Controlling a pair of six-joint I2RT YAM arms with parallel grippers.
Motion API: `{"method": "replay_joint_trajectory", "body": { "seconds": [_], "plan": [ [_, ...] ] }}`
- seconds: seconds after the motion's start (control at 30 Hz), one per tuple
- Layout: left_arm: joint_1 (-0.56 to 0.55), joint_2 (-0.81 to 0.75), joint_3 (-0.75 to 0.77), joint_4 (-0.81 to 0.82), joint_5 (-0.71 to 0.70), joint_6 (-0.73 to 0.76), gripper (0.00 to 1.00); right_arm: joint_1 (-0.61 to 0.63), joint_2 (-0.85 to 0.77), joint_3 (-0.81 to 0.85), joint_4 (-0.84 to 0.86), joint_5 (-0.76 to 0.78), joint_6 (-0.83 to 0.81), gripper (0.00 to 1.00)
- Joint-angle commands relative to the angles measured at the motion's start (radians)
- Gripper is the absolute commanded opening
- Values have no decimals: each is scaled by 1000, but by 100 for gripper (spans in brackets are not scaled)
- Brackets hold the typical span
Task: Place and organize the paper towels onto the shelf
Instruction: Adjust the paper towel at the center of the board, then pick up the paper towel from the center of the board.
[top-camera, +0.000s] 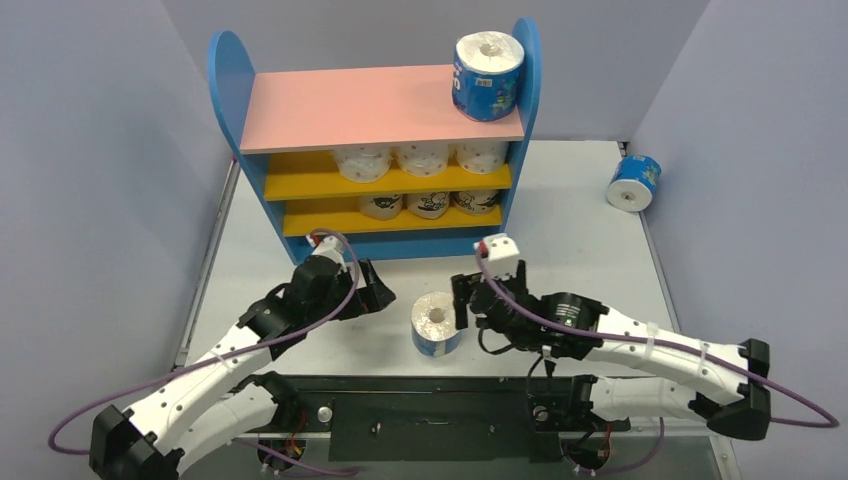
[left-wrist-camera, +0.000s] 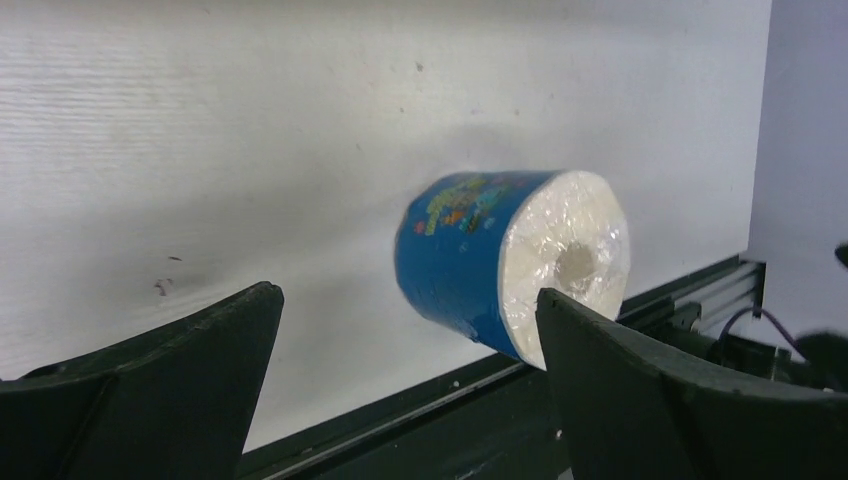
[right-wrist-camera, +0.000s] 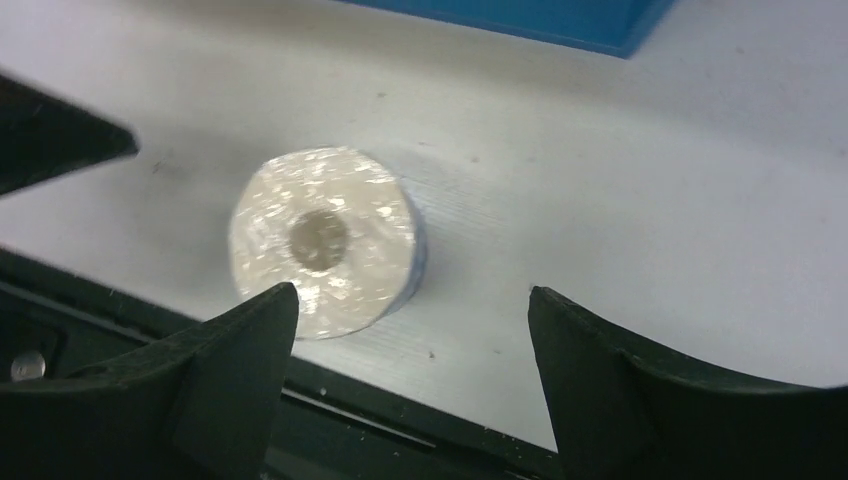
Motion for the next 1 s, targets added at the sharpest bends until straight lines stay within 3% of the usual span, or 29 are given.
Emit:
{"method": "replay_joint_trajectory", "body": {
  "seconds": [0.0, 0.13, 0.67, 0.87, 0.93, 0.97],
  "plan": [
    [-120, 119, 106, 41, 42, 33, 100, -98, -135, -167, 83, 97, 163, 80],
    [-227, 234, 180, 40, -29, 35, 95, -140, -230, -257, 115, 133, 207, 80],
    [-292, 515, 282, 61, -47, 63, 75, -155, -330, -356, 132, 159, 254, 79],
    [-292, 571, 295, 57, -52, 81, 57, -155, -355, -386, 158, 159, 266, 79],
    [-293, 577, 291, 56, -51, 86, 47, -155, -359, -390, 159, 163, 267, 79],
    [-293, 576, 292, 50, -51, 88, 37, -155, -361, -388, 160, 165, 267, 79]
  ]
}}
